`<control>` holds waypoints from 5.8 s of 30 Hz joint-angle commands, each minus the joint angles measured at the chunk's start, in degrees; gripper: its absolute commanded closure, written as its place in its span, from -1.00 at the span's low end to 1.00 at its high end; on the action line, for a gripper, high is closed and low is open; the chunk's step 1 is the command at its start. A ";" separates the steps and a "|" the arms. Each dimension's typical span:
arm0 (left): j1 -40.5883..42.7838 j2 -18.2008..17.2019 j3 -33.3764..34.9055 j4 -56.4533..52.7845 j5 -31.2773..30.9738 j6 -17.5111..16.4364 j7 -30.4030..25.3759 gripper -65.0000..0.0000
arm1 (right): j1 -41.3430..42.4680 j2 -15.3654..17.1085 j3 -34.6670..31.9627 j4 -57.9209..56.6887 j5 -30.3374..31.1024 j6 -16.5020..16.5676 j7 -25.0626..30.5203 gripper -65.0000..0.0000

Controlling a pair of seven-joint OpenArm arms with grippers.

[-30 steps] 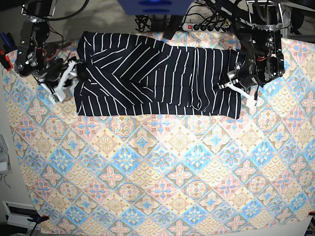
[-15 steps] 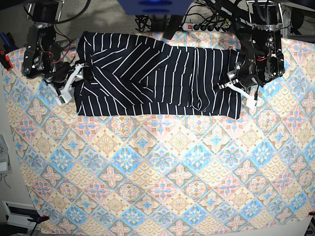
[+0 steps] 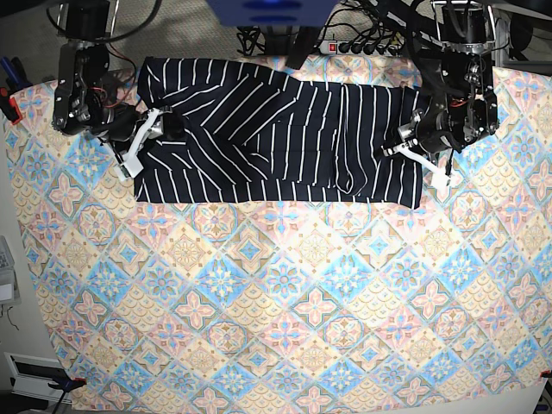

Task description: Fold the T-shirt properly

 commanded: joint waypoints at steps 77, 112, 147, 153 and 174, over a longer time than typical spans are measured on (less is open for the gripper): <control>-4.63 6.50 12.08 0.52 -0.60 -0.18 -5.23 1.00 | 8.78 -10.43 -14.51 18.17 8.78 0.12 -4.87 0.98; 3.89 1.58 2.06 6.14 -1.04 -0.35 -5.14 -0.25 | 18.45 -10.61 -36.14 17.20 -3.18 0.12 -4.87 0.98; 4.51 1.49 -0.76 5.97 -0.95 -0.35 -5.23 -0.25 | 21.88 -9.73 -42.47 11.49 -15.75 0.12 4.98 0.31; 4.42 1.58 -0.58 5.88 -0.77 -0.35 -5.40 -0.25 | 18.28 -7.09 -27.26 15.36 -15.40 0.12 4.89 0.42; 4.33 1.75 -0.76 5.97 -0.95 -0.35 -5.40 -0.25 | 18.01 -5.95 -46.51 15.97 -15.49 0.12 5.15 0.67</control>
